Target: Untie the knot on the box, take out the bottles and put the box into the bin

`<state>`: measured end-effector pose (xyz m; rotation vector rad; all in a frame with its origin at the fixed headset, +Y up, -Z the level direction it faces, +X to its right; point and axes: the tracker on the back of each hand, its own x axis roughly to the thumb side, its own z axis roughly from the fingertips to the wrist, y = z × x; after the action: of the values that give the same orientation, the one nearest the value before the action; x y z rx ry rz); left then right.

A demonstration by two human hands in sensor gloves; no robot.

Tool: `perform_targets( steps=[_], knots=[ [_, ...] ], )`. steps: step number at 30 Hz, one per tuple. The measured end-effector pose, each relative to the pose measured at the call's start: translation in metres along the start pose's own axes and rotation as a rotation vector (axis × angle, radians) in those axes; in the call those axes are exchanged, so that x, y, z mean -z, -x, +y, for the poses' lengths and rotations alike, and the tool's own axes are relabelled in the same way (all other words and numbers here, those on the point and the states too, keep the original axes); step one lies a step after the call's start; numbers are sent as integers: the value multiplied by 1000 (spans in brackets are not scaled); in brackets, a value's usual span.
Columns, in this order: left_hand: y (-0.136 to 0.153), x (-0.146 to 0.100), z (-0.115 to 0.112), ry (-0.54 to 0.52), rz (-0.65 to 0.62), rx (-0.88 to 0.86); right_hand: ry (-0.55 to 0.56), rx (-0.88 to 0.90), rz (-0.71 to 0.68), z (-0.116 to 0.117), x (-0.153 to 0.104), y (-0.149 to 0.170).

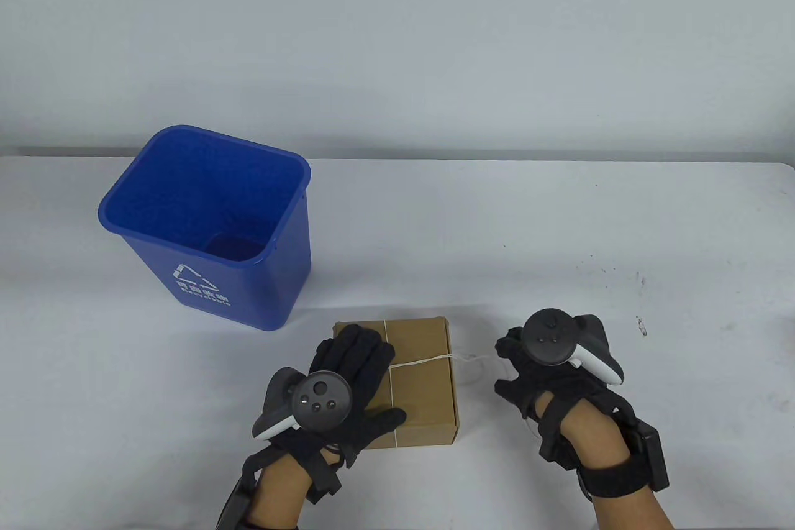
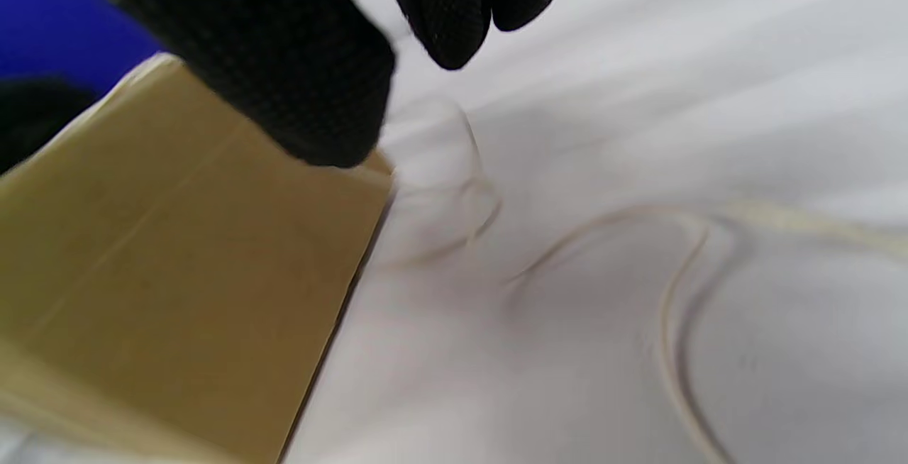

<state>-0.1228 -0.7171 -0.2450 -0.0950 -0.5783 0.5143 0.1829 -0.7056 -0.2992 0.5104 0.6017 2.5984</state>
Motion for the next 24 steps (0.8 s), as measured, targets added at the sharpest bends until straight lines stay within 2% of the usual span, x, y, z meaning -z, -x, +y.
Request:
perform_targets(
  steps=[2, 6, 8, 9, 14, 20, 24],
  knots=[
    [0, 0, 0, 1, 0, 0, 62, -4, -39, 4, 3, -7],
    [0, 0, 0, 1, 1, 0, -4, -6, -158, 11, 6, -20],
    [0, 0, 0, 1, 2, 0, 75, -3, -186, 14, 9, -24],
    [0, 0, 0, 2, 2, 0, 172, 17, -185, 15, 11, -26],
    [0, 0, 0, 2, 3, 0, 314, 14, -159, 18, 20, -28],
    [0, 0, 0, 3, 3, -5, 374, 139, -186, 18, 23, -20],
    [1, 0, 0, 2, 3, -6, 345, 185, -192, 17, 26, -16]
  ],
)
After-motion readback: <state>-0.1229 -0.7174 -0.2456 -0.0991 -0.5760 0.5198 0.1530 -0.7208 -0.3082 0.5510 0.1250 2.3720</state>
